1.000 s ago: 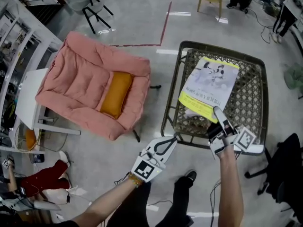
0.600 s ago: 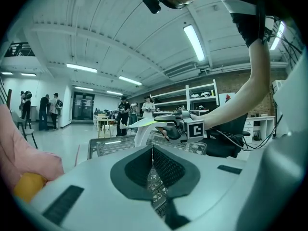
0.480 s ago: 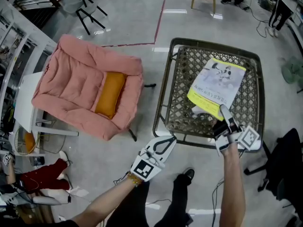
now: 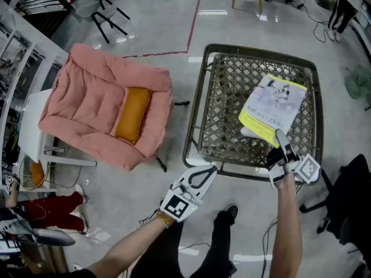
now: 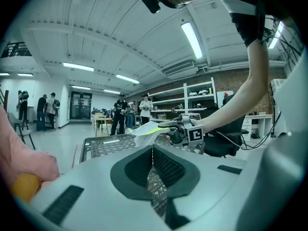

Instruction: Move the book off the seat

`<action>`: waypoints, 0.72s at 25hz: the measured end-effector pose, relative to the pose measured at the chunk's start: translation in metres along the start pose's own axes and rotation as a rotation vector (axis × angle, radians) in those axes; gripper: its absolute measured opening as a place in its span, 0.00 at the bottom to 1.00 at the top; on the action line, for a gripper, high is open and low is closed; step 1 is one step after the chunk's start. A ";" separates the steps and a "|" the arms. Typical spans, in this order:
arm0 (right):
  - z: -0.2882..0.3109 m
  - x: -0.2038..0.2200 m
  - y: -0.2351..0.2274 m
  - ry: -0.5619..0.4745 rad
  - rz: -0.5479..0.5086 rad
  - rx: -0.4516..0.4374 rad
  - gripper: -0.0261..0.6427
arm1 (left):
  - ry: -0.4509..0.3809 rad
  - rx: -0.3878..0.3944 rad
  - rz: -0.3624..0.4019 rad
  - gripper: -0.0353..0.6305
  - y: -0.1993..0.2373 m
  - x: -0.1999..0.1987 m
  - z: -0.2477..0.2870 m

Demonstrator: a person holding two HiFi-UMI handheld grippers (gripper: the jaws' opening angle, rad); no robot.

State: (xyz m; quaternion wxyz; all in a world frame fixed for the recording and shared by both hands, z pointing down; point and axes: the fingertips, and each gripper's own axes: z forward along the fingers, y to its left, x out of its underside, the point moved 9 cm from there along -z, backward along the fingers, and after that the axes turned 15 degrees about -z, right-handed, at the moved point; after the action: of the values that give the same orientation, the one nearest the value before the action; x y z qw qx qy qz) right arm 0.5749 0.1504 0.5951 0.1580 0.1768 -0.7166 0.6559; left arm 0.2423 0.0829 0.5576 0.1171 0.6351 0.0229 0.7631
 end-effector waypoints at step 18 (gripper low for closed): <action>-0.047 -0.015 -0.079 0.088 -0.076 0.213 0.18 | 0.002 0.000 -0.039 0.05 -0.017 0.014 0.020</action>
State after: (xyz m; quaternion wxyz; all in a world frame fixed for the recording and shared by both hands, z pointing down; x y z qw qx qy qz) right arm 0.6248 0.1915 0.6624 0.1944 0.1904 -0.6279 0.7292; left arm 0.2621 0.0995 0.5718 0.1321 0.6339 0.0354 0.7612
